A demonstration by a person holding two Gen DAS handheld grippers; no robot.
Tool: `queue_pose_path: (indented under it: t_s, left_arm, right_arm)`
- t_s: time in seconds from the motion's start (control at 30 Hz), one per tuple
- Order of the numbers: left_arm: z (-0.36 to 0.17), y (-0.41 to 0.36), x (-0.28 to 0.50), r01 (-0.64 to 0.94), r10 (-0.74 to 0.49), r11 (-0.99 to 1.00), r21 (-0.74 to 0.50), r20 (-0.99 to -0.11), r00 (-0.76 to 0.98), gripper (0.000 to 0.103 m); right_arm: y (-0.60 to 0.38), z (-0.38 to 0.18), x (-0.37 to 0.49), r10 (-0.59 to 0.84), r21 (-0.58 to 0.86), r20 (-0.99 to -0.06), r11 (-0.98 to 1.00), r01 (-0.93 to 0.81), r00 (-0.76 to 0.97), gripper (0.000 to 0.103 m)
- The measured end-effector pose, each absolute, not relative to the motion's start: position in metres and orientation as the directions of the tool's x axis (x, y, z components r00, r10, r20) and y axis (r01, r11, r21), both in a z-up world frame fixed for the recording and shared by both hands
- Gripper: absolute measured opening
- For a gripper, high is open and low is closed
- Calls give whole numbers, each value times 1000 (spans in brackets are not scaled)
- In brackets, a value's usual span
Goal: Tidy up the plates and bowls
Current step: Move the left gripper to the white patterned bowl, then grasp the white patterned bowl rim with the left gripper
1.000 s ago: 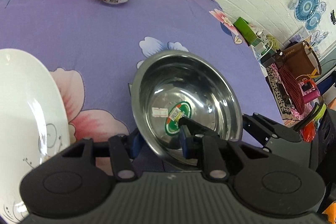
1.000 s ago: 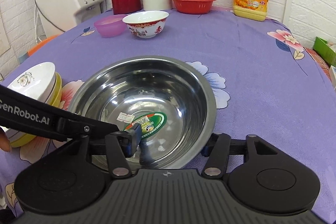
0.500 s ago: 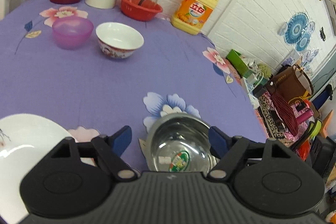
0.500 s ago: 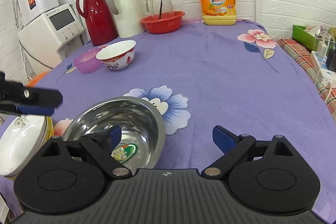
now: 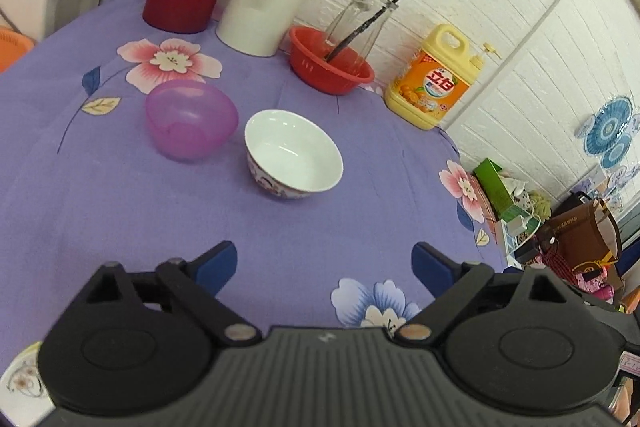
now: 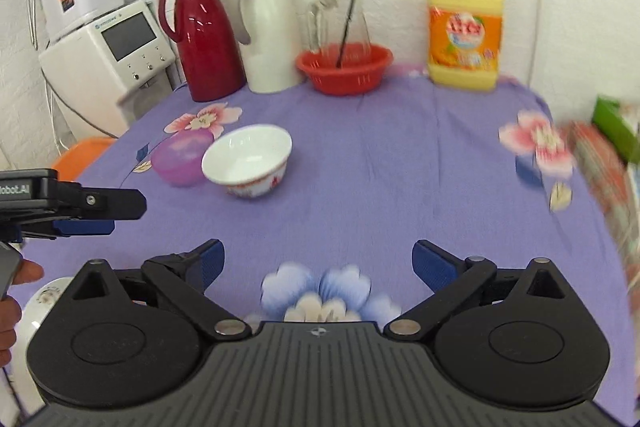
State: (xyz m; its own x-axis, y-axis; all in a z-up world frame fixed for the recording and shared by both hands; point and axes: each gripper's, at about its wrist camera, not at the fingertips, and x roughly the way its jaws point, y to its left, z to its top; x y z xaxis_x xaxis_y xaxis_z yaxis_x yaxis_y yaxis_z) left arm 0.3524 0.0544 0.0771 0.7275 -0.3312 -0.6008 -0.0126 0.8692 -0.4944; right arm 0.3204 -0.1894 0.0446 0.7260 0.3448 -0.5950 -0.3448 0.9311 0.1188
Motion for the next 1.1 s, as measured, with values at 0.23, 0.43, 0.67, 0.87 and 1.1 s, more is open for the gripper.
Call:
queue_pose_path:
  t_s: [0.23,0.43,0.67,0.87,1.1]
  left_arm:
    - [74,77,403,-107,-339,791,-602,-576,744,89]
    - [42,85,431,-193,-371,733,-652,-621,691,75]
    - [31,89,460,-302,-307,698,-649,-652,693,71]
    - [16,87,476,-346,-311,668,-659,-670,674,67]
    - [2,86,492,-362,-326,651,-667,-676,661,44]
  right_arm:
    - [-148,52,388,329,-11,-609,906,-422,722,103]
    - [-130,26,448,339,22,-663,900,-435,667,103]
    - [-113,2,486,330,13,-683,897,-441,652,103]
    - [-100,-14,500,333,-5,-696,884,-468,636,103]
    - [-90,-27,507,365,-2,-696,861,-509,619,103]
